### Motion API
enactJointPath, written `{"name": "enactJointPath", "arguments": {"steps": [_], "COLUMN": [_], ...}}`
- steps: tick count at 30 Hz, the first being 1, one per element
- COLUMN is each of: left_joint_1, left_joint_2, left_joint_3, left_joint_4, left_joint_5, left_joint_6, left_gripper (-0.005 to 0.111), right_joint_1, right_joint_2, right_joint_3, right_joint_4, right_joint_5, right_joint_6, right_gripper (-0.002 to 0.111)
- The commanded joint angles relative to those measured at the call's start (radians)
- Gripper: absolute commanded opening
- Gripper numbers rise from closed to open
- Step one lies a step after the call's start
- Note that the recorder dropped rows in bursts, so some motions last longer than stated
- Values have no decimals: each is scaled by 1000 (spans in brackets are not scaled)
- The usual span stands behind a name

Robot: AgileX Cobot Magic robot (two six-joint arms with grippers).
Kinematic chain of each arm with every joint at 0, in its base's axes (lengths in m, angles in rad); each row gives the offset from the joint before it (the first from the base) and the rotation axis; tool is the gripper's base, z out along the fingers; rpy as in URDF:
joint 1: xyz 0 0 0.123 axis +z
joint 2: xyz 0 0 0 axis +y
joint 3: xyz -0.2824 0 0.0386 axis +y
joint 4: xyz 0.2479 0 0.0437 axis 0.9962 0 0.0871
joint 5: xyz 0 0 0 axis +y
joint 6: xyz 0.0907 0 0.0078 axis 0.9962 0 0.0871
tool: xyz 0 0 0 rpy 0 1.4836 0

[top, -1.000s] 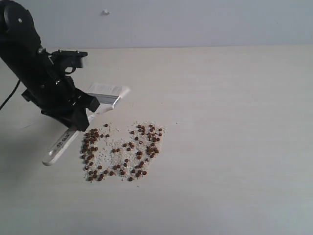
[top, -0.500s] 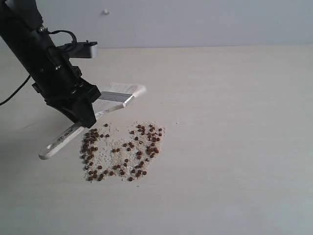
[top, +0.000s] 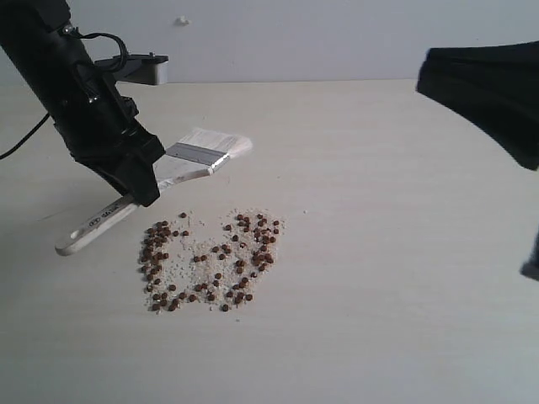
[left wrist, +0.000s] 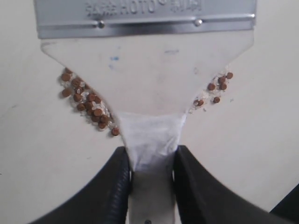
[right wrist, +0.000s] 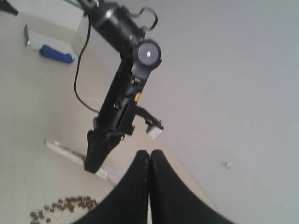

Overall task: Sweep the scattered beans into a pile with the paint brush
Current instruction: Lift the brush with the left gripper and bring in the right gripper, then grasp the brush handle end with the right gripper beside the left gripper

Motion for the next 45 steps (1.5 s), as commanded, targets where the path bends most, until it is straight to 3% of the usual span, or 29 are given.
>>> {"name": "enactJointPath", "arguments": {"steps": [1,4,7,9,13,19,25,31,37,45], "left_joint_1": [1,1,1,1,1,1,1,1,1,-35], "left_joint_2": [-8,-8,-8,-8,-8,-8,-8,-8,-8,-8], "left_joint_3": [-9,-9,-9,-9,-9,-9,-9,-9,-9,-9], "left_joint_4": [-6,-6,-8,-6,-6,-34,-161,-233,-322,-309], "left_joint_5": [1,1,1,1,1,1,1,1,1,1], "left_joint_6": [29,65,81,96,124,136,208,217,217,210], "left_gripper": [0,0,0,0,0,0,0,0,0,0], "right_joint_1": [7,85,206,289,408,484,484,484,484,484], "right_joint_2": [264,412,523,571,629,681,706,710,731,761], "right_joint_3": [-120,-208,-303,-325,-326,-344,-380,-395,-395,-395], "right_joint_4": [-64,-82,-351,-351,-351,-304,-130,87,87,87], "right_joint_5": [40,197,478,636,697,845,712,669,669,679], "right_joint_6": [-97,-181,-193,-291,-591,-735,-751,-927,-984,-1051], "right_gripper": [0,8,20,32,51,65,67,67,67,67]}}
